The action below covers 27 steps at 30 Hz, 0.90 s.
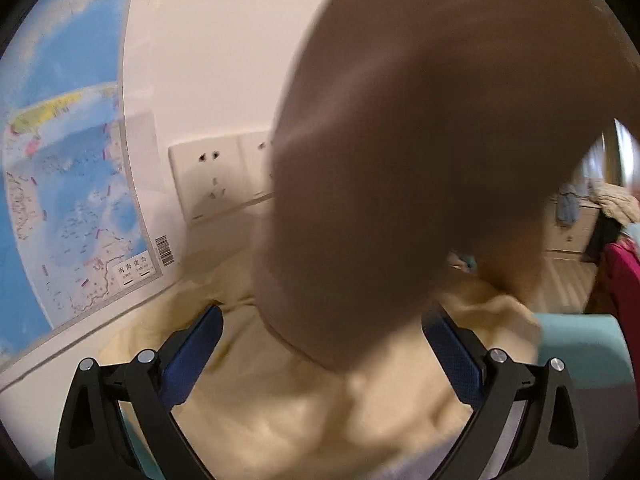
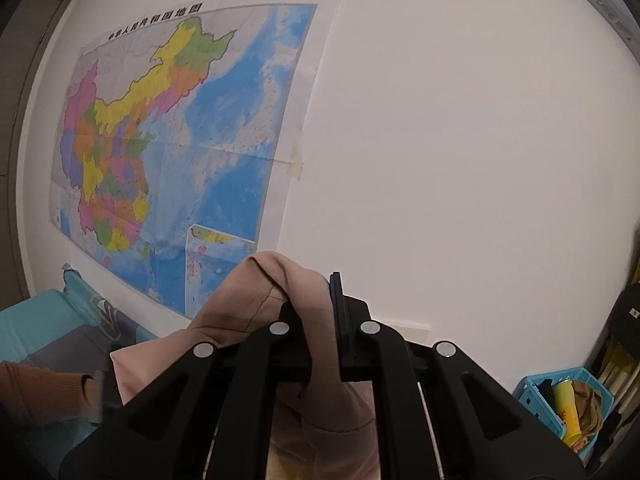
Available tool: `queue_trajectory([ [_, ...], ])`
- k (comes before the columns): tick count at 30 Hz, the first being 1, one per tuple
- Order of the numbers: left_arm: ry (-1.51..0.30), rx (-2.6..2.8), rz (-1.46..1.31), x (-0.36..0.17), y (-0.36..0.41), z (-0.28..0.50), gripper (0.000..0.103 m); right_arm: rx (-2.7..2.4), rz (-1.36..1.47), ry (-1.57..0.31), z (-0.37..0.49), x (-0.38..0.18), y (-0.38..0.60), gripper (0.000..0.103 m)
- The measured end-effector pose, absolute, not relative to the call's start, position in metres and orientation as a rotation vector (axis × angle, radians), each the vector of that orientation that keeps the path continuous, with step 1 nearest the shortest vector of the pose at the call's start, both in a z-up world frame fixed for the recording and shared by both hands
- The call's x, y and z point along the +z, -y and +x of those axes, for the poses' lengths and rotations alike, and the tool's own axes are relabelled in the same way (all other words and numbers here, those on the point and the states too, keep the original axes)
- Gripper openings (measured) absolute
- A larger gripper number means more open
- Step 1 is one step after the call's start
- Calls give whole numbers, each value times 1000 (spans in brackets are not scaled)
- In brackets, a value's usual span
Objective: Fold large clothes
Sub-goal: 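Grasp the pink jacket with the left gripper while the right gripper holds it up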
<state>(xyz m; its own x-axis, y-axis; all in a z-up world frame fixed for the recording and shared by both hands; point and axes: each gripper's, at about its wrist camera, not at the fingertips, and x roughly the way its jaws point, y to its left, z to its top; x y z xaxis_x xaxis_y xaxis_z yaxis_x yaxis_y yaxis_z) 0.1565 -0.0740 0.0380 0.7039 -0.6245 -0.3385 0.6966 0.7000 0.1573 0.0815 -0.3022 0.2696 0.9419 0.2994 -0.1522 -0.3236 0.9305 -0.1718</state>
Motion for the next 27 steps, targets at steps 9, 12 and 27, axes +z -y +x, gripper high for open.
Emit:
queue_trajectory([
  [9, -199, -776, 95, 133, 64, 143, 7, 231, -182, -42, 21, 308, 332, 6],
  [12, -106, -746, 84, 185, 47, 106, 7, 223, -180, 49, -30, 342, 341, 6],
  [27, 33, -367, 175, 297, -77, -95, 9, 567, -27, 155, -184, 358, 327, 6],
])
